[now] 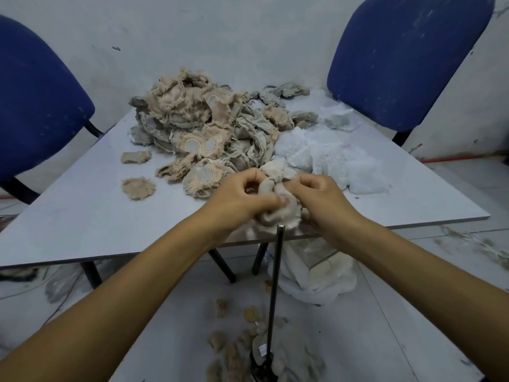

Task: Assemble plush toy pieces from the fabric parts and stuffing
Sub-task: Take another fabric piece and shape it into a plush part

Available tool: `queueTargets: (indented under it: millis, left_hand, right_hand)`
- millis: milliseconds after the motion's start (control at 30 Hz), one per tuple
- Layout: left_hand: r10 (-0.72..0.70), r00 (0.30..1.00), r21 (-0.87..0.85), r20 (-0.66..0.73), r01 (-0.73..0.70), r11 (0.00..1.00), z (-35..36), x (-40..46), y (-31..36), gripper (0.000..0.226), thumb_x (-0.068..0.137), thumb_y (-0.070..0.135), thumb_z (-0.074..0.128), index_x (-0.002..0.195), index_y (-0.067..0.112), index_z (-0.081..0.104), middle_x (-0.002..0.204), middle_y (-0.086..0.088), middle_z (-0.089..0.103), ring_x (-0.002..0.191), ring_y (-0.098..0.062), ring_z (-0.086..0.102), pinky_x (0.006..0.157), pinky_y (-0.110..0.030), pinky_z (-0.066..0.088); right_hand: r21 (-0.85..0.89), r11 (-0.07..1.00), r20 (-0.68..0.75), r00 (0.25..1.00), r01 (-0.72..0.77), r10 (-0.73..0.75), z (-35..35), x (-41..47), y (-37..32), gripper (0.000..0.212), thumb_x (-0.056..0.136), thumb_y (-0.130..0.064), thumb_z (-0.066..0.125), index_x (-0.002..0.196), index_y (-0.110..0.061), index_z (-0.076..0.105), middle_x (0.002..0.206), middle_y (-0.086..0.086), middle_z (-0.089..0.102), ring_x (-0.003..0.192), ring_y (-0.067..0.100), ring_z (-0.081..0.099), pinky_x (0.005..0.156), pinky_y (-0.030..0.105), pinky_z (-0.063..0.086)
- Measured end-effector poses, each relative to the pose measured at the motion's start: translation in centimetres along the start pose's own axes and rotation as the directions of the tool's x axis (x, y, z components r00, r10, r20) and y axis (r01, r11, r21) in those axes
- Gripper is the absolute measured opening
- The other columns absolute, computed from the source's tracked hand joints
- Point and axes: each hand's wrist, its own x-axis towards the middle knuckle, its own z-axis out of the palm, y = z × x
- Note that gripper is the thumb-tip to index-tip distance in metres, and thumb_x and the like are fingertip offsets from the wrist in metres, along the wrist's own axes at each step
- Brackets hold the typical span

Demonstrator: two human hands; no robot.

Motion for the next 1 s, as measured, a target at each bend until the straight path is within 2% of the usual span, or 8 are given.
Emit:
queueTargets:
  millis: [67,167,300,433,667,800,900,1000]
  left_hand:
    - [-0.03,0.996,-0.169,-0.083,0.016,0.985,-0.9,0.5,-0.1,0.02,0.088,-0.003,0.062,0.072,0.009,0.058,0.06,0.002,0.061,0.054,-0.009,0.057,0.049,-0.018,0.046]
    - [-0.055,0.989,-0.282,-0.134,0.015,0.959,-1.1,0.7,-0.2,0.025,0.09,-0.006,0.056,0.068,0.007,0.056,0.059,-0.004,0.058,0.05,-0.01,0.054,0.047,-0.019,0.045]
    - [-0.029,0.985,-0.232,-0.17,-0.012,0.973,0.4,0.7,-0.7,0.02,0.09,-0.005,0.058,0.074,0.006,0.057,0.072,-0.015,0.055,0.064,-0.023,0.049,0.06,-0.034,0.041]
    - [-0.004,0.985,-0.19,-0.173,-0.03,0.981,1.6,0.7,-0.9,0.01,0.082,0.015,0.061,0.077,0.01,0.054,0.072,-0.012,0.045,0.059,-0.016,0.041,0.054,-0.029,0.031]
    - [0.173,0.947,0.008,-0.27,-0.178,0.984,2.3,0.6,-1.0,0.026,0.077,0.028,0.071,0.063,0.01,0.058,0.071,-0.002,0.052,0.066,-0.013,0.049,0.065,-0.028,0.041]
    - [-0.035,0.98,-0.231,-0.195,-0.011,0.973,1.6,1.2,-1.7,0.034,0.082,0.003,0.072,0.055,0.016,0.058,0.054,-0.001,0.053,0.057,-0.017,0.05,0.061,-0.029,0.044]
    - [-0.105,0.957,-0.278,-0.271,0.027,0.96,1.0,1.8,-2.1,0.039,0.08,-0.007,0.067,0.05,0.016,0.056,0.05,-0.003,0.051,0.052,-0.017,0.048,0.058,-0.03,0.041]
    - [-0.114,0.926,-0.222,-0.359,0.033,0.974,1.3,2.3,-2.4,0.039,0.079,-0.005,0.066,0.049,0.016,0.054,0.047,0.0,0.05,0.048,-0.014,0.046,0.051,-0.026,0.039]
  right_hand:
    - [0.23,0.968,0.268,0.963,-0.1,0.036,-0.6,-0.4,-0.5,0.014,0.088,-0.024,0.069,0.079,-0.013,0.069,0.079,0.009,0.06,0.075,0.019,0.06,0.064,0.031,0.056]
    - [0.21,0.974,0.416,0.909,-0.081,-0.014,-1.3,-0.6,-0.6,0.017,0.082,-0.015,0.072,0.095,-0.005,0.067,0.091,0.011,0.065,0.088,0.019,0.066,0.081,0.035,0.059]
    - [0.031,0.994,0.132,0.985,0.108,-0.111,-0.5,-0.9,0.3,0.017,0.087,-0.005,0.069,0.071,-0.011,0.067,0.071,0.01,0.066,0.073,0.021,0.064,0.084,0.048,0.059]
    - [-0.093,0.967,-0.064,0.968,0.237,-0.243,0.1,-1.0,0.8,0.024,0.078,-0.02,0.07,0.058,-0.013,0.059,0.054,0.0,0.055,0.053,0.01,0.056,0.055,0.027,0.051]
    - [-0.261,0.949,-0.24,0.941,0.176,-0.24,0.5,0.3,1.1,0.041,0.076,-0.033,0.077,0.053,-0.02,0.046,0.046,-0.012,0.04,0.051,0.008,0.037,0.056,0.031,0.034]
    - [-0.109,0.99,-0.045,0.995,0.085,-0.091,-0.1,0.4,0.9,0.024,0.083,-0.013,0.07,0.066,-0.014,0.053,0.054,-0.003,0.043,0.056,0.014,0.042,0.053,0.028,0.042]
    - [0.046,0.998,0.182,0.982,0.034,-0.042,-0.1,-0.4,0.8,0.014,0.08,-0.018,0.067,0.075,-0.009,0.058,0.068,0.006,0.049,0.067,0.019,0.051,0.065,0.026,0.052]
    - [-0.156,0.98,0.247,0.965,0.125,-0.084,-0.2,-0.9,0.8,0.026,0.075,-0.025,0.076,0.085,-0.007,0.061,0.07,0.003,0.056,0.07,0.02,0.056,0.069,0.037,0.051]
